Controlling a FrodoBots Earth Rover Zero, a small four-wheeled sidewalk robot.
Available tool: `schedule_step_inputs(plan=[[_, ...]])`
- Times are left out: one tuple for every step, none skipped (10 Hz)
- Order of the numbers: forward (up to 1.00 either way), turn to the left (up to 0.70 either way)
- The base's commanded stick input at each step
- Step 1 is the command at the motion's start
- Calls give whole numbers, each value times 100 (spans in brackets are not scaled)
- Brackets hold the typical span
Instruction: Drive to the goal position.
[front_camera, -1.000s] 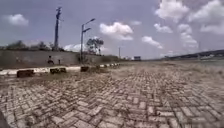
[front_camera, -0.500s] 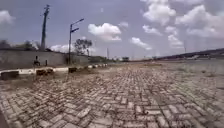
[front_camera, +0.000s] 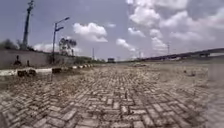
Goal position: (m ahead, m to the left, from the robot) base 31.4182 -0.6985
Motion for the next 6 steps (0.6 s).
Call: schedule_step_inputs(plan=[[0, -55], [0, -27], [0, 0], [0, 0], [70, 0], [70, 0]])
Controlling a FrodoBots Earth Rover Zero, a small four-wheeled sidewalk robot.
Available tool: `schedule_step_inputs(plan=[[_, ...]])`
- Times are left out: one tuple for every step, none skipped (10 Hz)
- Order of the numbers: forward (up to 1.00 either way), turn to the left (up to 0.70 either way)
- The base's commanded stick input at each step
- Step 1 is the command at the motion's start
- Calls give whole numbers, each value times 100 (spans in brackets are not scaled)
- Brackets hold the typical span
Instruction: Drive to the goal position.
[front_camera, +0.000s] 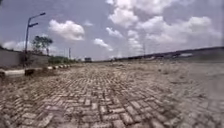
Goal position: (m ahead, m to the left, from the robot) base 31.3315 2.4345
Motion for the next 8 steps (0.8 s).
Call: schedule_step_inputs(plan=[[70, 0], [70, 0], [70, 0], [70, 0], [70, 0], [70, 0], [70, 0], [70, 0]])
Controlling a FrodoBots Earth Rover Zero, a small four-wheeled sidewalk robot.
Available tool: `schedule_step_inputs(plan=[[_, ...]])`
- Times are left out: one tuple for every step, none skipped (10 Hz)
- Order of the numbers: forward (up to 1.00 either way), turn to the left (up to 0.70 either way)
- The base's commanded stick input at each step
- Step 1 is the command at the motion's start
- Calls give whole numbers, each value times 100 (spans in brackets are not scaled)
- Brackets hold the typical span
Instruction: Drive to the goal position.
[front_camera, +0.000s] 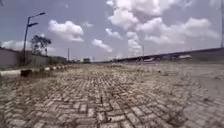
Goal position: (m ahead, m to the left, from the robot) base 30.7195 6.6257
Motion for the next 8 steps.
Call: schedule_step_inputs(plan=[[70, 0], [70, 0], [70, 0], [70, 0], [70, 0], [70, 0], [70, 0], [70, 0]])
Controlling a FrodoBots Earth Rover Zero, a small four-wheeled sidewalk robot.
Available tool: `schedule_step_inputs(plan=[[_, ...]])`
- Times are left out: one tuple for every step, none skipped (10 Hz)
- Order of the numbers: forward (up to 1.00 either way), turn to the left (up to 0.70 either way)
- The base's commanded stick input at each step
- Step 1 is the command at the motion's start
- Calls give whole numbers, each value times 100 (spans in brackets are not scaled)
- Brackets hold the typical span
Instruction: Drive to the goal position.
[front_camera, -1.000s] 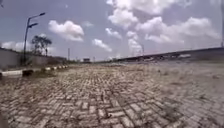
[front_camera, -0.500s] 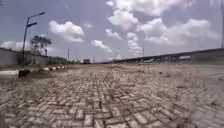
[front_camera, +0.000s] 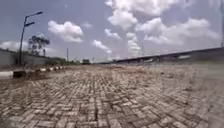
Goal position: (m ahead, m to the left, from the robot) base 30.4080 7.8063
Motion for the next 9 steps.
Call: schedule_step_inputs(plan=[[70, 0], [70, 5], [70, 27], [70, 35], [70, 35], [70, 35], [70, 23], [70, 1], [70, 0]])
